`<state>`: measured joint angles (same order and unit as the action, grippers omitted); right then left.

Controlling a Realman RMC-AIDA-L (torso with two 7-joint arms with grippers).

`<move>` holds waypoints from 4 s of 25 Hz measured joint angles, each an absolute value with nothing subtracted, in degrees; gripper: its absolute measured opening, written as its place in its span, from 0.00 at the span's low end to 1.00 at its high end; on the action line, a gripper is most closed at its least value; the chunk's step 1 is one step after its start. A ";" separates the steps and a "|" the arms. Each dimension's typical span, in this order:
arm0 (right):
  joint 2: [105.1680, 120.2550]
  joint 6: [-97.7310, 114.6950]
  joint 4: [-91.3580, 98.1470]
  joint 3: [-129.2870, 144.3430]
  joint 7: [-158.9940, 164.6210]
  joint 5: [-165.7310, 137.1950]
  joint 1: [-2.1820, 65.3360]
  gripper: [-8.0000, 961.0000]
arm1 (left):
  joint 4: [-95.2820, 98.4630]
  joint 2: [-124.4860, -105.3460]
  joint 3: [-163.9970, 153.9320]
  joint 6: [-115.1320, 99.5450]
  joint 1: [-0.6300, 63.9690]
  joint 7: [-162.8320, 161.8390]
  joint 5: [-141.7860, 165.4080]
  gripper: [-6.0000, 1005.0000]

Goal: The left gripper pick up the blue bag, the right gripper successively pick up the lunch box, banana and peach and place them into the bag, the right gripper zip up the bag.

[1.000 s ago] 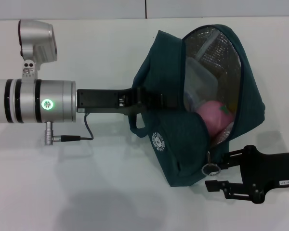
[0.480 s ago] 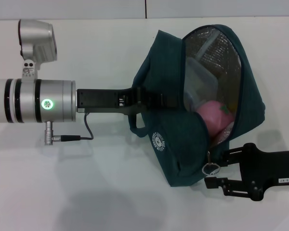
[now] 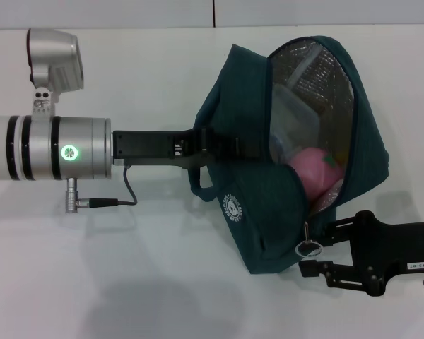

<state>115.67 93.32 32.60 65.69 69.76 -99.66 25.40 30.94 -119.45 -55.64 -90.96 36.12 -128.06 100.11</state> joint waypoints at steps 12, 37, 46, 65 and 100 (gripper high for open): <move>115.57 92.58 32.59 65.40 70.53 -99.89 25.40 0.21 | 30.92 -119.44 -55.64 -90.97 36.12 -128.06 100.11 0.04; 115.49 90.75 32.52 65.57 71.63 -100.21 25.21 0.10 | 30.96 -119.44 -55.63 -90.97 36.12 -128.06 100.07 0.04; 115.34 90.96 33.27 65.39 71.63 -100.21 24.61 0.02 | 30.84 -119.44 -55.63 -90.97 36.11 -128.06 100.01 0.04; 115.12 96.02 39.88 63.40 71.43 -98.48 21.02 0.02 | 30.05 -119.79 -55.71 -90.72 32.91 -116.24 97.78 0.17; 115.95 94.12 45.99 64.57 73.59 -84.29 29.87 0.02 | 28.31 -119.22 -49.52 -90.78 20.57 -88.24 84.61 0.87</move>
